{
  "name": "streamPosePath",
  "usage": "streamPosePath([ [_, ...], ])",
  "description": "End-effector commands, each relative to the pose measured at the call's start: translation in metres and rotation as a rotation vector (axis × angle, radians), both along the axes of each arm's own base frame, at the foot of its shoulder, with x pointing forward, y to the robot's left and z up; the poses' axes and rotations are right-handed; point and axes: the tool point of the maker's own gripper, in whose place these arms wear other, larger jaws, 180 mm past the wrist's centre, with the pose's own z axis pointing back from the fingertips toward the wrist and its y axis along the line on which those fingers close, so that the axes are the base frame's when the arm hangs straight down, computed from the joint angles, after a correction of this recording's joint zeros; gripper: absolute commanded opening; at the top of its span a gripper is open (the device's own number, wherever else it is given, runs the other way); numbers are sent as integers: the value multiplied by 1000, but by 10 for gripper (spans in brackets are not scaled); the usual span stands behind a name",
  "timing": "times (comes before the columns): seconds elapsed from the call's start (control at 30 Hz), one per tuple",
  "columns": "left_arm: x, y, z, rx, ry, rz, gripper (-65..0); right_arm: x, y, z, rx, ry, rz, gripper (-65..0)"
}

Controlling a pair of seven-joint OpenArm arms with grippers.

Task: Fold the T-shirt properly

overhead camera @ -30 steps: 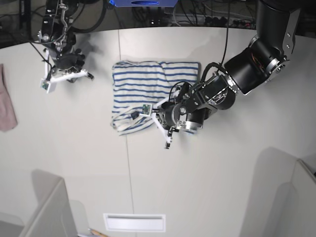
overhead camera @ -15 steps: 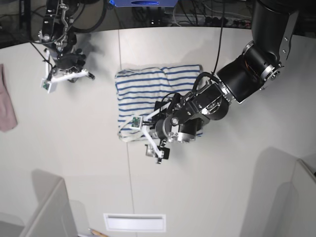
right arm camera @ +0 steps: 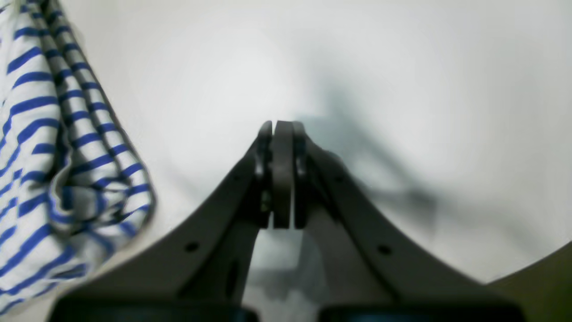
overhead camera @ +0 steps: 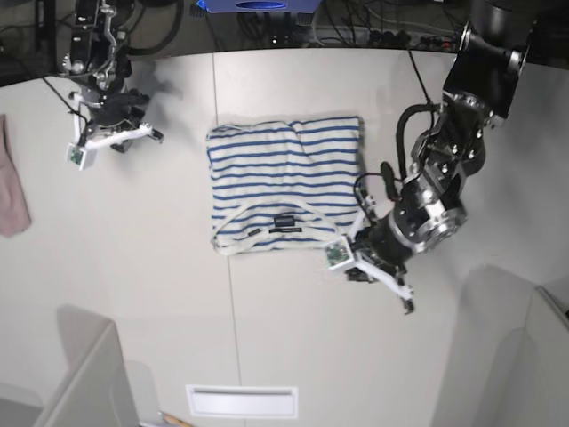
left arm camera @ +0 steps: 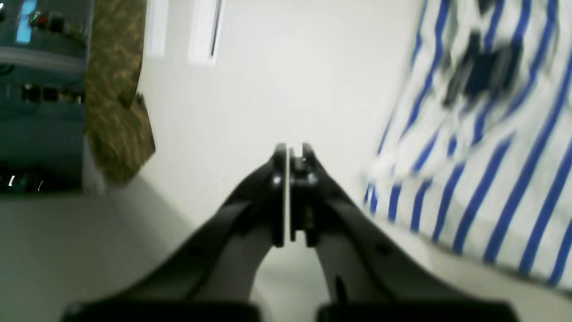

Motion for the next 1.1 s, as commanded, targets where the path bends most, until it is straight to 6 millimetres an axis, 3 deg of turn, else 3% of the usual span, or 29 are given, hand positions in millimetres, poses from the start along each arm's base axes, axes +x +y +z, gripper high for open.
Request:
streamPosePath([
  [0.0,-4,5,9,-15,-27,5,-650,0,-8,7,-47,-28,8,-650],
  [0.07,-23,26,-3,6,9,31,-650,-7,-16,9,-99,-40,37,-650],
  [0.23,-83,50,-43,-48,123,23,-650,-43,-22,3,-160,2,89,-650],
  [0.5,-188,95,-83,-127,307,126,-650,-135,-22,-23,-149,232,120,-650],
  [0.67,-255,112,-103,-132,453,214,-650,-179,5,-36,-95,345,199,-650],
  [0.77,-306,109,-117,-134,584,238,-650,-198,42,-44,-25,395,308,-650],
  [0.87,-352,106,-125,-138,697,247,-650,-237,81,-61,65,534,445,-650],
  [0.97,-381,106,-133,-156,769,259,-650,-264,110,-76,125,645,553,-650],
  [1.07,-407,119,-153,-151,846,326,-650,-286,121,-102,126,736,622,-650],
])
